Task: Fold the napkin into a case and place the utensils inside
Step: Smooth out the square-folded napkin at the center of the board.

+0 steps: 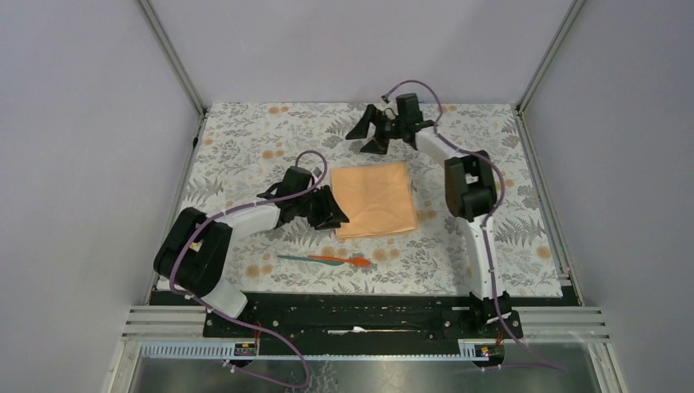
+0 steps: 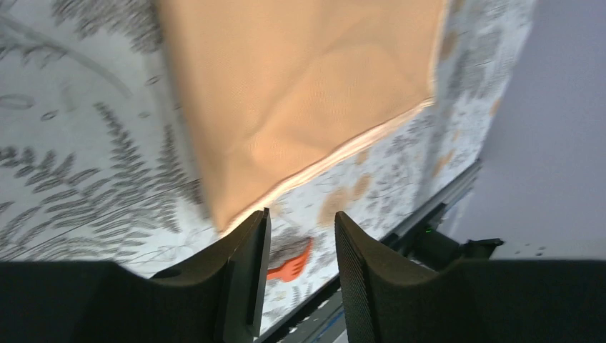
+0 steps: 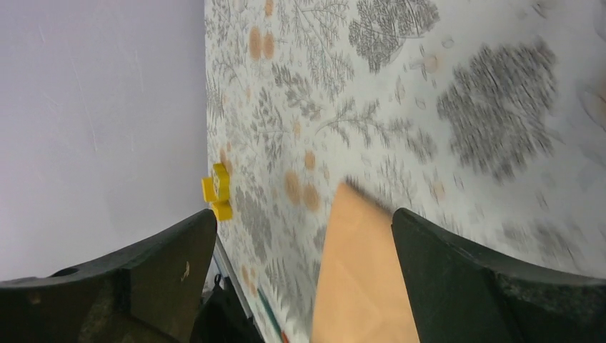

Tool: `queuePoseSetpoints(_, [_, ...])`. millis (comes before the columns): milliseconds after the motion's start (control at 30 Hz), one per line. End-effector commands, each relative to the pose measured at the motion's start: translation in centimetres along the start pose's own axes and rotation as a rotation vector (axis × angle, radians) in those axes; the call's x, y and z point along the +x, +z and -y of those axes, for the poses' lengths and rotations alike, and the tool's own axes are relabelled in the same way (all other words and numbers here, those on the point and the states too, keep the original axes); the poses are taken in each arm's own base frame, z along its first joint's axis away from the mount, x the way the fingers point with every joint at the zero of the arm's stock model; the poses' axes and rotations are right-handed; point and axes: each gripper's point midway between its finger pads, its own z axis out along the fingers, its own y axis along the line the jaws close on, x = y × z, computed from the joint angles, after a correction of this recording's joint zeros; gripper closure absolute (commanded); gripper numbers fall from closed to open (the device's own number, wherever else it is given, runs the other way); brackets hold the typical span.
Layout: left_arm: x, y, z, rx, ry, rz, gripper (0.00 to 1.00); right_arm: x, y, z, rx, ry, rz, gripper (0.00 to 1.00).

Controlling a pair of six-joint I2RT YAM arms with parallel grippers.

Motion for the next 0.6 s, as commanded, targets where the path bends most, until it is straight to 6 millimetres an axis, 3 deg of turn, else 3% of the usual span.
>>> queuePoseSetpoints(0, [-2.5, -2.2, 6.2, 0.163, 0.056, 0.051, 0.54, -0.5, -7.6, -5.1, 0.001, -0.15, 0.069, 0.01])
queuePoseSetpoints(100, [-2.6, -1.4, 6.6, 0.174, 0.069, 0.014, 0.55, 1.5, -8.7, -2.6, 0.029, -0.122, 0.054, 0.05])
queuePoseSetpoints(200, [-2.6, 0.1, 5.3, 0.145, 0.067, -0.009, 0.61, 2.3, -9.0, -1.0, -0.011, -0.08, 0.059, 0.06])
queuePoseSetpoints(367, [-2.4, 2.0, 1.9, 0.05, 0.06, -0.004, 0.63, 2.5, -9.2, 2.5, -0.015, -0.016, 0.058, 0.06])
queuePoseSetpoints(567, [-0.5, 3.0, -2.2, -0.031, 0.033, -0.021, 0.64, 1.5, -9.6, 6.9, 0.008, 0.024, 0.083, 0.06])
